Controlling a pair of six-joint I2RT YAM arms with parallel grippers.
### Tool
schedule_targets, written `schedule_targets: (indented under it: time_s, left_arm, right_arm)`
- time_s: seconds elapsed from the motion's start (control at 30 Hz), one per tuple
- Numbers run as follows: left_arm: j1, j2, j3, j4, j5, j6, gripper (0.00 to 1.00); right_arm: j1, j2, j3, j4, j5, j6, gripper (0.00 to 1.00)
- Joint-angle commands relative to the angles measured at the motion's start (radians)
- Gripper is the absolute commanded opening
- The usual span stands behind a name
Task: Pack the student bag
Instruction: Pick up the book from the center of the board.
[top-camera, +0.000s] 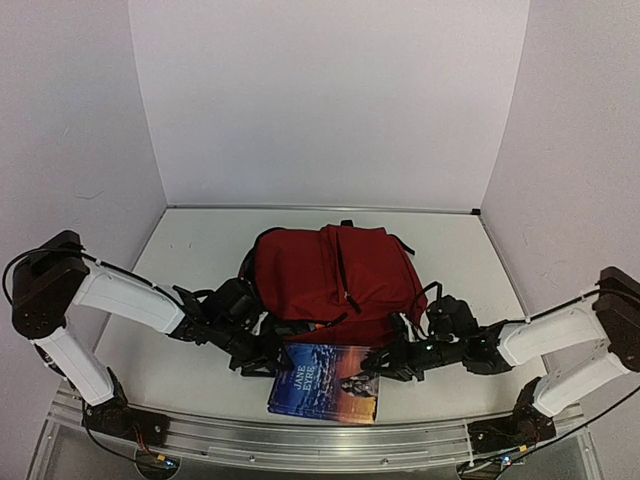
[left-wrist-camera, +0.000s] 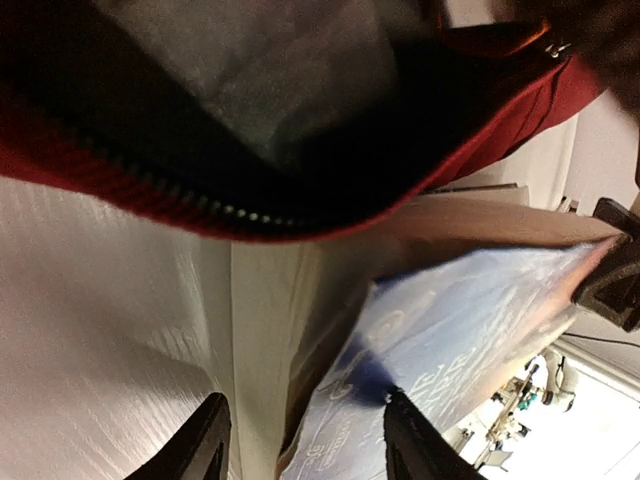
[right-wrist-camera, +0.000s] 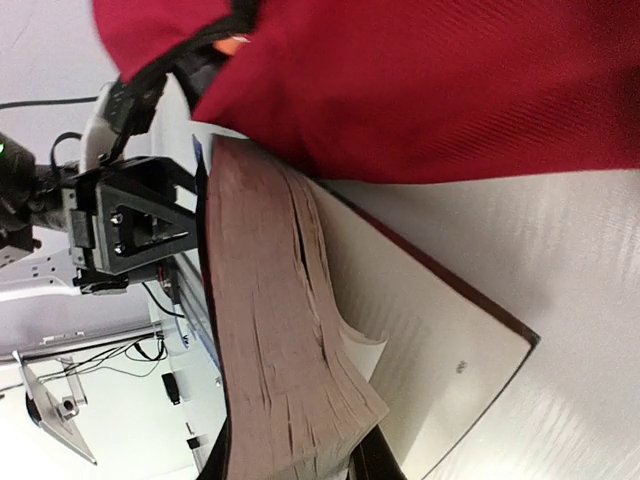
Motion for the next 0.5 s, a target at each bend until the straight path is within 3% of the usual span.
schedule_targets:
  time_s: [0.0,0.2,0.33,0.47]
  left_arm:
    - [0.005,-0.215,0.028,-0.12,-0.149,0.035,0.69]
    - [0.113,-0.426,0.166,-0.362,-0.201,0.12,0.95]
    - [0.187,-0.535,0.264,-0.418,-0.207,0.18,1.0]
    - [0.196,-0.554,0.337,-0.393,-0.238,0.191,1.0]
  right_arm:
    - [0.009,-0.276,0.156,-0.134,0.026,-0.103,0.0]
    - [0.007,-0.413,0.381,-0.413,0.121,-0.17,0.0]
    - [0.005,-0.384,0.589,-0.554,0.318,-0.23,0.0]
    - [0.005,-0.318,0.754,-0.546,0.499,-0.267,0.0]
